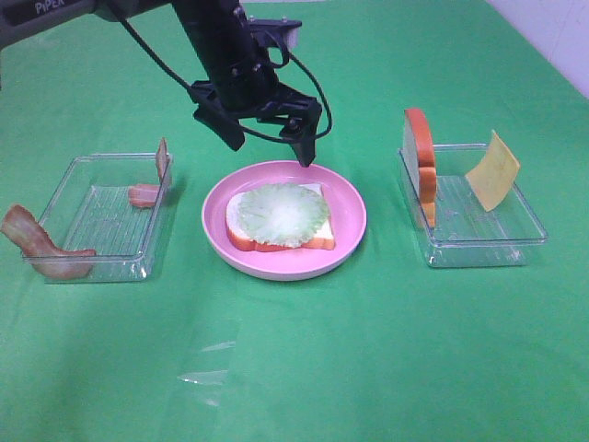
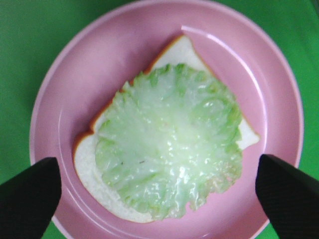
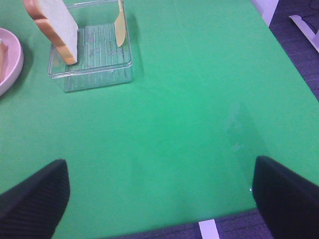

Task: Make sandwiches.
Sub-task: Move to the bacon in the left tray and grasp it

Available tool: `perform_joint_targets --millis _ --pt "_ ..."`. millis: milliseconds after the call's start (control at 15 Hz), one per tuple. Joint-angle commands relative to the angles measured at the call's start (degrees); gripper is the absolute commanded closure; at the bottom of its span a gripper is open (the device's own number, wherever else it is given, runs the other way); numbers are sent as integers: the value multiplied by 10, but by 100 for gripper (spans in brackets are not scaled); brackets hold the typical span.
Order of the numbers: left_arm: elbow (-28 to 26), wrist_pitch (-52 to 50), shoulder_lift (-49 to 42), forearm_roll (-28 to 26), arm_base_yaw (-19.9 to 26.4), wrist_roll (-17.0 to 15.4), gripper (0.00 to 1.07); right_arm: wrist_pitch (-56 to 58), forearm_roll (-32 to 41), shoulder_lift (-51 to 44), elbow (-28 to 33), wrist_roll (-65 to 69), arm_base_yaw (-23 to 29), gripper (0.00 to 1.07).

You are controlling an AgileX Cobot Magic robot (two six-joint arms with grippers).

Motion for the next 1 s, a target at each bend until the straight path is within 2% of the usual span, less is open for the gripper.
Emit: perform_joint_targets --millis 67,133,333,467,600,800,1000 --pt "-11 60 -31 -25 -3 -10 5 2 0 -13 3 -1 0 11" --pt "-11 60 -39 -21 -3 -15 5 2 0 -13 3 -1 0 11" --pt "40 60 -127 85 -1 -108 6 2 0 -13 3 -1 0 11" --pt "93 60 -163 160 10 -151 6 2 0 -13 3 -1 0 11" --pt "123 60 -168 151 42 -173 6 2 0 -13 3 -1 0 11" --pt "136 59 -168 143 76 -203 6 2 0 -13 3 -1 0 11" --pt "135 27 -168 155 97 -199 6 2 0 -13 3 -1 0 11"
